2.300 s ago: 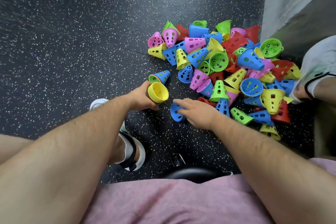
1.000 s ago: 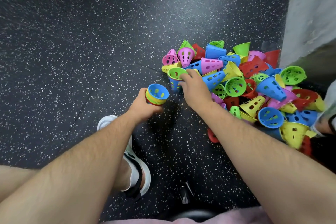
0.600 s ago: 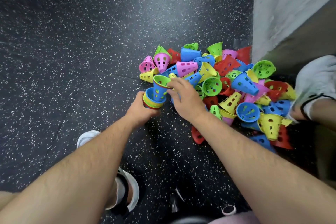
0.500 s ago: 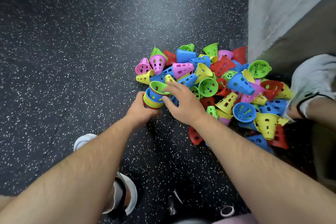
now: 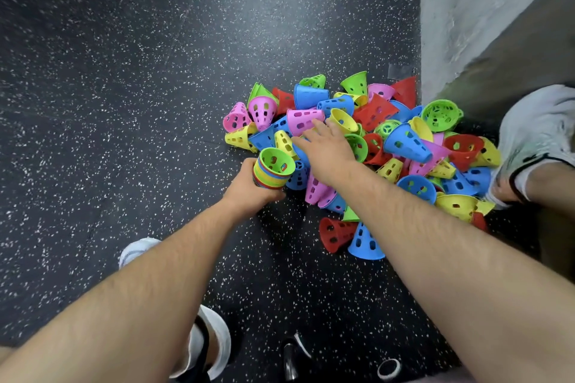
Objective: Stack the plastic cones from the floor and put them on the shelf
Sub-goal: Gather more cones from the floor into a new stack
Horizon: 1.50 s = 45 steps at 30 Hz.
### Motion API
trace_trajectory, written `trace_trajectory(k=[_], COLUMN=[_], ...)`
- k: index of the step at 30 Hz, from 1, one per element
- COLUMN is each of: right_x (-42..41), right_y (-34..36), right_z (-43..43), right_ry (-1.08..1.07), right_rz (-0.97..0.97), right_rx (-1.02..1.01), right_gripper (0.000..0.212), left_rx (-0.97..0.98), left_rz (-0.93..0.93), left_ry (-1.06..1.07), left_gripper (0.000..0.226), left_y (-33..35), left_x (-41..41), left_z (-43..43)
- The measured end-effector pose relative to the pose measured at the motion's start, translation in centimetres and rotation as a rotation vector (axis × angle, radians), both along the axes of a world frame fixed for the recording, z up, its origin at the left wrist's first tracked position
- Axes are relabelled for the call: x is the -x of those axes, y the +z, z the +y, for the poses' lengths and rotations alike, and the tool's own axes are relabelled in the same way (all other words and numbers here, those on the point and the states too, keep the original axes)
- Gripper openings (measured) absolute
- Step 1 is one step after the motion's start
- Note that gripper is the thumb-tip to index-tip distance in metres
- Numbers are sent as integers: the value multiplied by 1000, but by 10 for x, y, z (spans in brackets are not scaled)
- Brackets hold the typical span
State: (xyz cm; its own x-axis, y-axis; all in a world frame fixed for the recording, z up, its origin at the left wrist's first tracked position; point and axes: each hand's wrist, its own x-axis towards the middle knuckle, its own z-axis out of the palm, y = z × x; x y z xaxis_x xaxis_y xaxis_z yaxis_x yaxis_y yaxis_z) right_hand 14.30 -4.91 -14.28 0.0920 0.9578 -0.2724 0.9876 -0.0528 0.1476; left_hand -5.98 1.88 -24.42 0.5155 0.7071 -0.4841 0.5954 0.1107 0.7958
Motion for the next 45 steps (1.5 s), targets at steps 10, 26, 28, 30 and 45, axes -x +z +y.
trace_trajectory(k=[10,26,28,30,45], right_x=[-2,34,32,32,63], right_y=[-5,2,-8,-14,-20], right_z=[-14,-39,-39,-37,-41], right_ry=[-9,-349,-361,-289,-325], right_rz=[33,800,711,557,408], right_rx=[-128,-496,-447,-290,-183], right_gripper=[77,39,35,41,35], left_rx=[13,46,43,46,90], left_rz=[-71,-104,-100,-93,-43], left_ry=[73,78,105,122,124], left_gripper=[78,72,75,76,77], left_y=[15,16,15,12,25], left_x=[-2,6,10,15,32], left_z=[-12,-14,-16,-16,-10])
